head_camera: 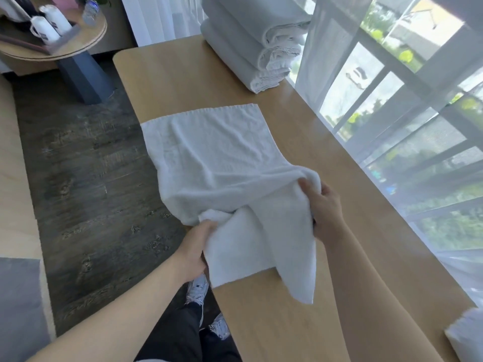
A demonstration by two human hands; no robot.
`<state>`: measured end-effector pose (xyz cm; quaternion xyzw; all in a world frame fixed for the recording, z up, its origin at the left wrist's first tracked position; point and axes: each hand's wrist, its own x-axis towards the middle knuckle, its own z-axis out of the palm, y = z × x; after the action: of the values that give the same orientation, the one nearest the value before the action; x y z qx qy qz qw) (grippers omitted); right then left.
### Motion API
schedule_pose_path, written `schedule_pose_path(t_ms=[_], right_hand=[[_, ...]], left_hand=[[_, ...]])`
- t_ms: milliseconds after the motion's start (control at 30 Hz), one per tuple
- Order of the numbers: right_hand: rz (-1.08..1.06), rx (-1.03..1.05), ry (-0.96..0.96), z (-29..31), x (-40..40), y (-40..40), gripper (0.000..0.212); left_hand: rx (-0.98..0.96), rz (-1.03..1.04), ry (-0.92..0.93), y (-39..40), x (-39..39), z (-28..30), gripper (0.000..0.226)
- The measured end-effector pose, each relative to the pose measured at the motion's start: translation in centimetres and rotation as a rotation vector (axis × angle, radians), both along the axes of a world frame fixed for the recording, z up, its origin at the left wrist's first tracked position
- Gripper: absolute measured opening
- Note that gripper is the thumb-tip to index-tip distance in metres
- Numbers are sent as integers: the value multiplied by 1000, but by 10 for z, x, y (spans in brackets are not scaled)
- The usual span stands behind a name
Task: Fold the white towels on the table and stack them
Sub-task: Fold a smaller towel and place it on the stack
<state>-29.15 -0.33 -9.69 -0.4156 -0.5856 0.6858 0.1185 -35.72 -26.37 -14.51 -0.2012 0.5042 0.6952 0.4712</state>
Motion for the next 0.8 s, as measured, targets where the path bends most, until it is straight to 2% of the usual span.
schedule_pose_path(t_ms=[67, 167, 233, 333, 400, 467, 533, 667, 733, 800], right_hand=[[-70, -8, -87, 3, -3, 5, 34], [-35, -69, -230, 9, -4, 11, 42], [90, -36, -357, 10, 4, 13, 53], [264, 0, -529, 4, 27, 6, 51], [290, 39, -596, -4, 42, -1, 47], [277, 77, -585, -15, 55, -7, 33], [290, 91, -574, -24, 66, -12, 28], [164, 108, -407, -41, 85, -17, 25], [24, 182, -369, -43, 96, -12, 18], [-127, 235, -341, -39, 110, -1, 23]], left_hand=[[-7, -84, -35, -7, 5, -3, 24], [-55, -130, -9, -7, 21, -13, 56], [-75, -152, 38, -5, 32, -14, 67], [-95, -204, 104, -5, 48, -15, 69], [-158, -165, 101, -6, 61, -14, 60], [-200, -101, 78, -8, 78, -13, 44], [-239, -99, 72, -10, 96, -11, 33], [-289, -130, 126, -13, 125, -12, 39], [-222, -63, 63, -15, 133, -14, 36], [-87, -5, -28, -19, 142, -15, 35]])
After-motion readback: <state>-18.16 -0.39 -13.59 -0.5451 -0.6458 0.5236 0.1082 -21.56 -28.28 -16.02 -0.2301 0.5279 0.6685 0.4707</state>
